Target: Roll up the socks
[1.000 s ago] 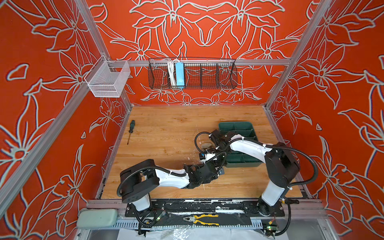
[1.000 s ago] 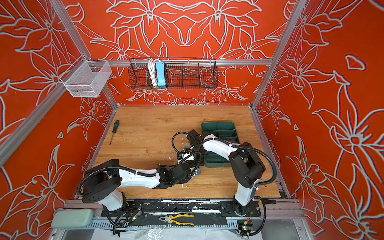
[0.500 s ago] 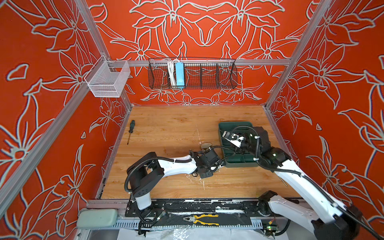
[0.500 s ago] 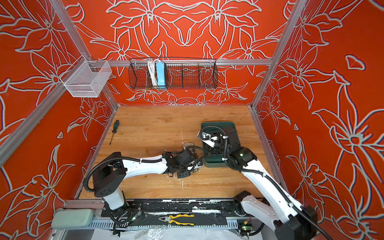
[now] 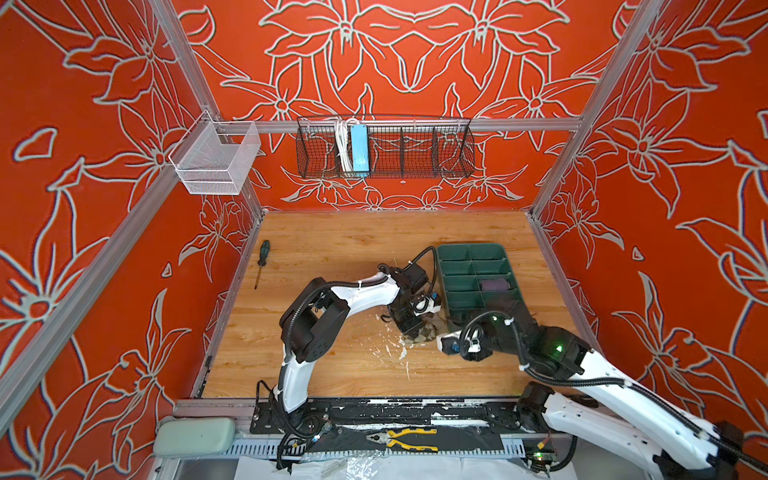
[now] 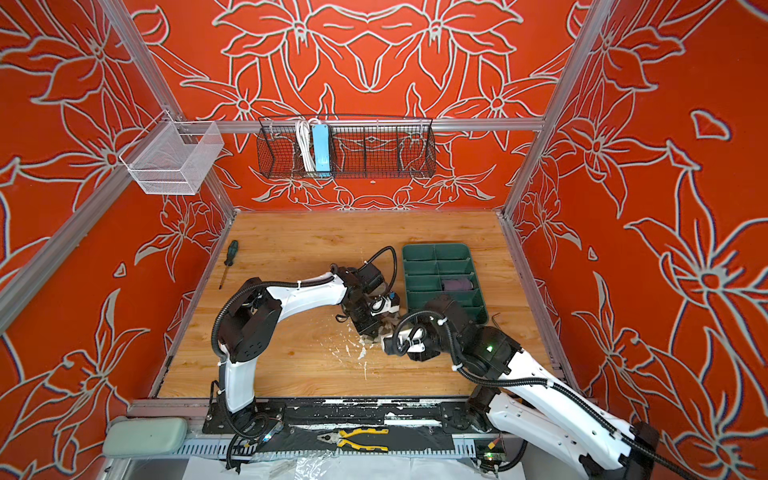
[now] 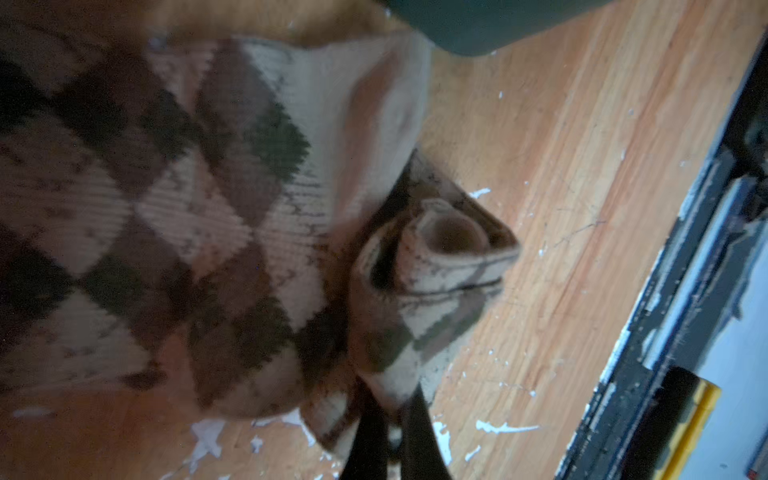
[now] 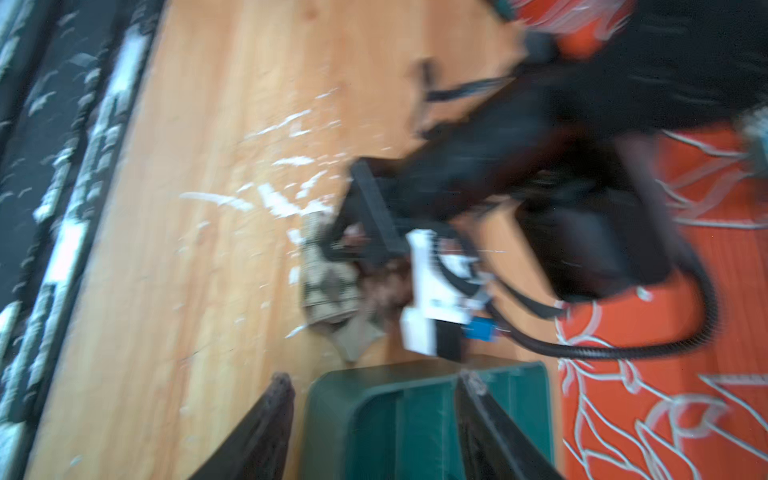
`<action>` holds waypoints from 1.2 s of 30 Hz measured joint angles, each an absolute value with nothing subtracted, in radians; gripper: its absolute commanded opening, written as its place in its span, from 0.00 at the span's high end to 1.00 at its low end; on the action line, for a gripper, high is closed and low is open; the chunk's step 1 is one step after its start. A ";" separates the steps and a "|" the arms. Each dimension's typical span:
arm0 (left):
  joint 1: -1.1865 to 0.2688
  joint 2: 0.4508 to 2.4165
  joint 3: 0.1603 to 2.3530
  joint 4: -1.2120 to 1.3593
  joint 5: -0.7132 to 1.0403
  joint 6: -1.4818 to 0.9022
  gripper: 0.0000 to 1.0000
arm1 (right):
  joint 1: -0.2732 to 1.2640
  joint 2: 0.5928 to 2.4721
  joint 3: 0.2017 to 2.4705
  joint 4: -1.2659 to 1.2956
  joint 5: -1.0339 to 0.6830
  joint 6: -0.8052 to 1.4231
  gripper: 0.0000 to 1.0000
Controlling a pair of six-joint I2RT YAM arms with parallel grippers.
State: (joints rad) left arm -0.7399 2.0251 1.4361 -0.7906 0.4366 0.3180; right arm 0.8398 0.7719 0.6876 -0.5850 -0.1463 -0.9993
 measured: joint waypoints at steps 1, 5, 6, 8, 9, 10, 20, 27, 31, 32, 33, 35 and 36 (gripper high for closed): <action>-0.733 2.043 1.457 -0.814 0.455 0.319 1.00 | 0.865 0.787 0.666 -0.573 -0.128 -1.005 0.34; -0.706 2.092 1.511 -0.879 0.513 0.321 1.00 | 0.940 0.919 0.572 -0.404 -0.028 -1.018 0.34; -0.701 2.097 1.515 -0.885 0.524 0.321 1.00 | 0.950 0.973 0.551 -0.346 -0.004 -1.021 0.35; -0.695 2.100 1.517 -0.891 0.539 0.320 1.00 | 0.954 1.069 0.518 -0.239 0.044 -1.030 0.35; -0.693 2.100 1.517 -0.893 0.543 0.320 1.00 | 0.954 1.117 0.508 -0.187 0.067 -1.036 0.35; -0.693 2.101 1.517 -0.894 0.545 0.320 1.00 | 0.954 1.156 0.505 -0.145 0.084 -1.040 0.35; -0.693 2.100 1.513 -0.900 0.546 0.316 1.00 | 0.953 1.431 0.532 0.108 0.180 -1.015 0.69; -0.688 2.009 1.429 -0.847 0.493 0.286 0.91 | 0.953 1.465 0.609 0.025 0.170 -0.954 1.00; -0.686 1.891 1.340 -0.809 0.419 0.254 0.81 | 0.950 1.495 0.700 -0.123 0.115 -0.919 1.00; -0.683 1.848 1.317 -0.802 0.395 0.245 0.80 | 0.943 1.506 0.725 -0.171 0.096 -0.907 1.00; -0.679 1.805 1.296 -0.794 0.373 0.237 0.78 | 0.938 1.513 0.748 -0.210 0.077 -0.896 1.00; -0.666 1.694 1.251 -0.765 0.305 0.218 0.75 | 0.920 1.531 0.796 -0.289 0.029 -0.871 1.00; -0.658 1.641 1.230 -0.749 0.271 0.210 0.73 | 0.912 1.539 0.814 -0.319 0.008 -0.859 1.00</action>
State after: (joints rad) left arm -0.6582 1.6405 1.2301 -0.7490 0.2710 0.2104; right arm 0.9119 1.5394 0.8139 -0.3187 0.0078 -0.8593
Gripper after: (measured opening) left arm 0.246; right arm 0.111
